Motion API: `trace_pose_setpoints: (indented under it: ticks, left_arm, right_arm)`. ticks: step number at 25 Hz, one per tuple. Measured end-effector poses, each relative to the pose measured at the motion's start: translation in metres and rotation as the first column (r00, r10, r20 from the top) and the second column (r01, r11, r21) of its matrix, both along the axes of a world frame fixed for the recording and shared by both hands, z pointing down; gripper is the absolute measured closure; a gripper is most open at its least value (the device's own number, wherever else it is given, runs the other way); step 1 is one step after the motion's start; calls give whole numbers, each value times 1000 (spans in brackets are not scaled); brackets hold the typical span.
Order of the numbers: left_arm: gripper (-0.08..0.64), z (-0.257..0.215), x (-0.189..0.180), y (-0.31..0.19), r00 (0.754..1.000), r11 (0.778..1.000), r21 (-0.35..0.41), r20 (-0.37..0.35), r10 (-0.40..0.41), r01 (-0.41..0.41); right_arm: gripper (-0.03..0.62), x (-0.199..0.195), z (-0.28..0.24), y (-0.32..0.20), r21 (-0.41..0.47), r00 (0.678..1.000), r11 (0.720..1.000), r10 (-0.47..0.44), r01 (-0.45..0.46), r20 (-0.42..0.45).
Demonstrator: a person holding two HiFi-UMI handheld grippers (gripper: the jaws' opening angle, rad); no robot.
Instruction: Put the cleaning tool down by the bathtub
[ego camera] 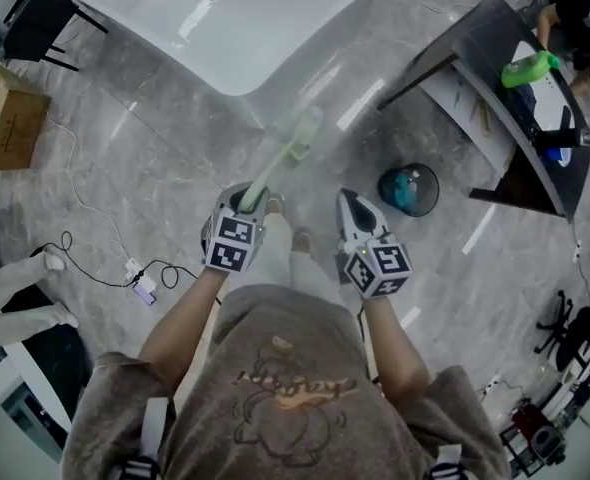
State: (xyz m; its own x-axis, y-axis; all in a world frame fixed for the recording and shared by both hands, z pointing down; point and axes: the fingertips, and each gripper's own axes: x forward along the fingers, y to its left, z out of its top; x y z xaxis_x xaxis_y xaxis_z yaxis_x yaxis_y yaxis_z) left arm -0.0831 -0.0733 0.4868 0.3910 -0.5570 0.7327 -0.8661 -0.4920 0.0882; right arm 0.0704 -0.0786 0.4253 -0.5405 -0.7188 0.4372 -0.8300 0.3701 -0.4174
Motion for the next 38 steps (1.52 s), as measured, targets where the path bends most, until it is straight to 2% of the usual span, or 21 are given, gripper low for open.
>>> trace_pose_setpoints:
  ticks: [21,38]
  left_arm:
    - [479,149,-8,-56,1000,997,-80,10,4,-4]
    - [479,278,-6,-61,994,972,-225,70,78,-60]
  right_arm:
    - [592,2,130,-63,-56,999,998,34,-36,-31]
    - [592,5,232,-71,-118,997,991,66,-70,-35]
